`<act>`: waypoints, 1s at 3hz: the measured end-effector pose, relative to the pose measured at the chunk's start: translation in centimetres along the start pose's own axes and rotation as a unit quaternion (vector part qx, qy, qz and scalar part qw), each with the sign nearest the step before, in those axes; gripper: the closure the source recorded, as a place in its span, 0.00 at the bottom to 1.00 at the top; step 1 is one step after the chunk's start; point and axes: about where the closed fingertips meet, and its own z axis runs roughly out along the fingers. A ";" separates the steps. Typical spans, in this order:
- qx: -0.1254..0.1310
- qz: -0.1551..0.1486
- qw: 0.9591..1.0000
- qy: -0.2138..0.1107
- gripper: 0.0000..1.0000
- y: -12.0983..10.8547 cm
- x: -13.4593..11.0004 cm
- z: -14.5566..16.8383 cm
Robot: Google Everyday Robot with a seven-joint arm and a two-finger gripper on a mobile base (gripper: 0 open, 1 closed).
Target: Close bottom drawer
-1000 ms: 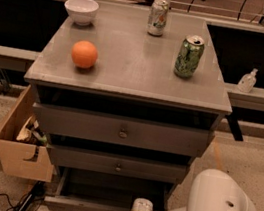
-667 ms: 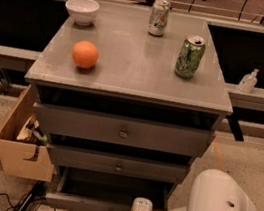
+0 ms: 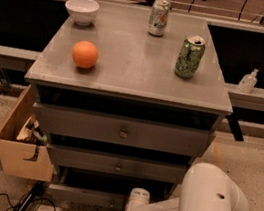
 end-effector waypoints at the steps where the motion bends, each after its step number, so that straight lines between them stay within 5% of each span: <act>1: -0.001 -0.001 1.000 0.002 1.00 -0.3 -0.5 0.2; 3: 0.007 0.003 1.000 0.002 1.00 -1.9 -0.9 0.4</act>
Offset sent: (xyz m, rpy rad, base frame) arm 0.0519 0.0214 0.0030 0.0077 -0.0501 -0.0223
